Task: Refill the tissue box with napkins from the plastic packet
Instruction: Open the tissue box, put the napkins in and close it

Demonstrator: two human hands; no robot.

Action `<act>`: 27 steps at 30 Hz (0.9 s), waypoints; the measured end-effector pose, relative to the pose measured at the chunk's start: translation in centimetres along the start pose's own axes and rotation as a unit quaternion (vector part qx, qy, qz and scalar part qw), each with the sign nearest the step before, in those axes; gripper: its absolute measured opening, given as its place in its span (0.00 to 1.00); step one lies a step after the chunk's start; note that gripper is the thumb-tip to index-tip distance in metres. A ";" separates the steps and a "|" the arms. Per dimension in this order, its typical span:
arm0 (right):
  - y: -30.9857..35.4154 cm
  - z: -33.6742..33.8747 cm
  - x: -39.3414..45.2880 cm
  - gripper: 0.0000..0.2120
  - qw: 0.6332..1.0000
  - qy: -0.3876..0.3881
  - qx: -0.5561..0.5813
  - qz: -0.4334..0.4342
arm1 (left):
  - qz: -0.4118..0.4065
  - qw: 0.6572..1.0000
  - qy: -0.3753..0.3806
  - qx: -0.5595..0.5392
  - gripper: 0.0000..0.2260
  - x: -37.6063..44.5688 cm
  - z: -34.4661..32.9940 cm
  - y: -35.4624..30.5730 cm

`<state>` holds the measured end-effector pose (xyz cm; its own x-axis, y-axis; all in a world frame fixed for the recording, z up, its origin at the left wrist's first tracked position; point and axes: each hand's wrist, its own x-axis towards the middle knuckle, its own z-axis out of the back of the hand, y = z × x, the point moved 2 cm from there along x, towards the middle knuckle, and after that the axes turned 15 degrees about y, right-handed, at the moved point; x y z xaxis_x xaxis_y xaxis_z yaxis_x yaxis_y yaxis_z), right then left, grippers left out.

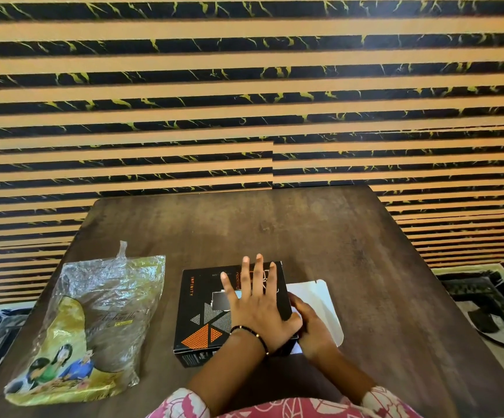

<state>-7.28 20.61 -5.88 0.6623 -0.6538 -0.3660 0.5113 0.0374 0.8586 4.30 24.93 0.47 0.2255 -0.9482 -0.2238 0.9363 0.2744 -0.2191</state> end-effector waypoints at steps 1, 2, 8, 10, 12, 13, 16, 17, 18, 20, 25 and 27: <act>0.1 -0.2 -0.1 0.27 1.000 0.009 0.012 -0.001 | -0.018 1.000 -0.004 0.007 0.38 0.1 0.0 -0.2; 0.0 -0.5 -0.2 0.27 0.999 0.024 0.021 -0.010 | -0.041 0.999 -0.014 0.026 0.37 0.3 0.0 -0.5; -0.3 0.8 -0.8 0.28 0.997 -0.008 0.075 -0.016 | -0.054 0.996 0.069 0.014 0.35 1.0 -0.3 -0.5; -1.0 1.7 -1.2 0.25 0.995 -0.095 0.018 -0.034 | -0.052 0.996 0.070 0.005 0.35 0.9 -0.4 -0.5; -1.0 2.5 -1.7 0.23 0.983 -0.177 -0.017 -0.041 | -0.050 0.996 0.071 0.004 0.34 0.8 -0.5 -0.5; -0.9 3.0 -2.0 0.23 0.978 -0.202 -0.026 -0.055 | -0.049 0.996 0.069 0.003 0.33 0.8 -0.5 -0.5; -1.4 4.1 -2.3 0.25 0.964 -0.224 -0.031 -0.136 | -0.049 0.996 0.071 0.006 0.32 0.8 -0.6 -0.5; -1.6 4.3 -2.4 0.24 0.965 -0.220 -0.012 -0.145 | -0.048 0.996 0.072 0.005 0.32 0.9 -0.7 -0.5; -1.9 4.4 -2.4 0.23 0.967 -0.213 0.009 -0.141 | -0.048 0.996 0.073 0.006 0.32 0.9 -0.6 -0.5; -1.7 4.3 -2.5 0.17 0.976 -0.193 0.030 -0.097 | -0.046 0.996 0.077 0.012 0.32 0.9 -0.6 -0.5; 0.0 3.3 -2.4 0.10 0.983 -0.167 0.080 -0.018 | -0.047 0.996 0.078 0.014 0.33 0.8 -0.6 -0.5; 0.7 2.8 -2.3 0.12 0.983 -0.161 0.087 -0.008 | -0.050 0.996 0.076 0.011 0.34 0.8 -0.6 -0.5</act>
<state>-9.91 20.03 -3.41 0.4335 -0.8596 -0.2707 0.4006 -0.0852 0.9123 3.85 24.13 -0.19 0.0899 -0.9347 -0.3439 0.9579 0.1756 -0.2271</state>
